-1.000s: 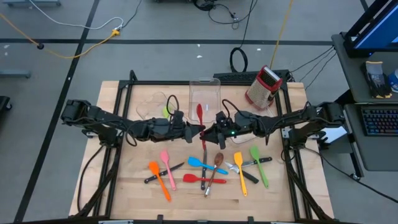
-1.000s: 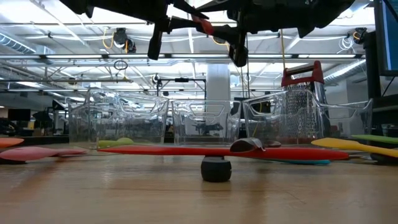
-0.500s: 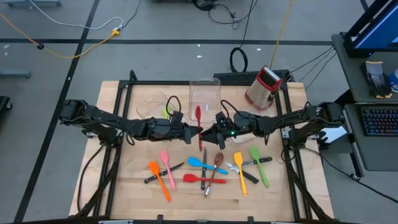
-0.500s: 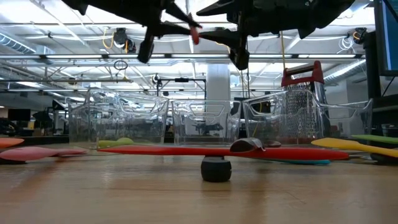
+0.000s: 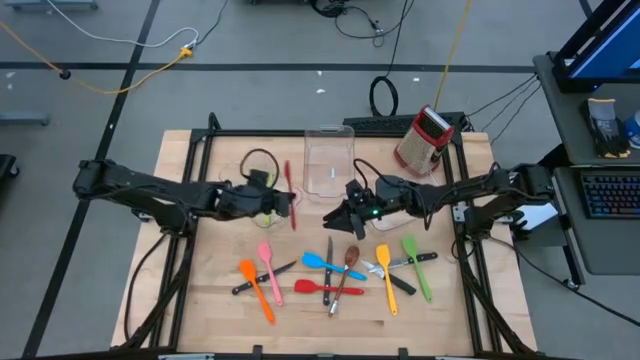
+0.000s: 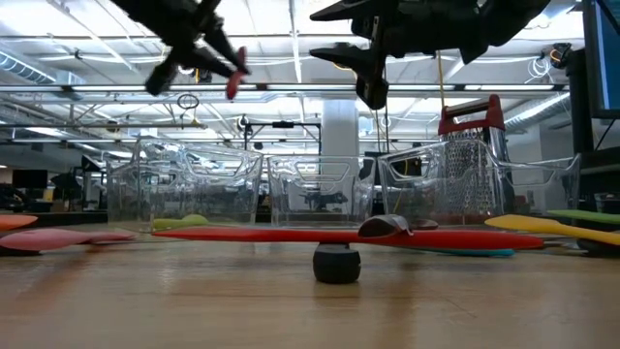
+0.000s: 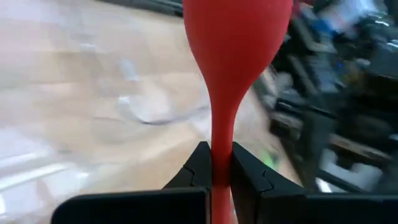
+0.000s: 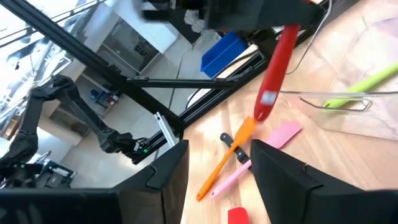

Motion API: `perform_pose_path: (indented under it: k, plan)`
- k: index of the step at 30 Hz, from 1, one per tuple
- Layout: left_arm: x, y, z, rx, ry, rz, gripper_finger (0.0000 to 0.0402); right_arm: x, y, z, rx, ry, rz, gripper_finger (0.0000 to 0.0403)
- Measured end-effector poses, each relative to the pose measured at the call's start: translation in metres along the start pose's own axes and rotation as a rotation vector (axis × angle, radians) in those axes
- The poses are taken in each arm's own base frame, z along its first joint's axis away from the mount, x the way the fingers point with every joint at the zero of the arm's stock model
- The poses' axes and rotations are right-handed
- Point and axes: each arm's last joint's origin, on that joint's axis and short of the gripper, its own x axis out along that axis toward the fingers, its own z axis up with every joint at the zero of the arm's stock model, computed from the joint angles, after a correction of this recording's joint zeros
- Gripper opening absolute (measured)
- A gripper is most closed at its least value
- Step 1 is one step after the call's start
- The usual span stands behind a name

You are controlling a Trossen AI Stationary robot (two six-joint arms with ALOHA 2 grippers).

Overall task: Pick & Place Kitchen Items
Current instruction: Put the right red serving spoon into the left bin

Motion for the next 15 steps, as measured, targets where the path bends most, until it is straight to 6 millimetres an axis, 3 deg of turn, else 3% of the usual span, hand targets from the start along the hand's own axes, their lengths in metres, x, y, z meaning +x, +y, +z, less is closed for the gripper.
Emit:
perform_pose_path:
  k: [8,15]
  plan:
    - [-0.028,0.043,0.014,-0.111,0.01,0.342,0.0017,0.0,0.0,0.001,-0.049,-0.003,0.002,0.0167]
    - [-0.017,0.058,0.026,-0.195,0.001,0.469,0.0017,-0.001,-0.001,0.002,-0.052,-0.014,0.004,0.0167]
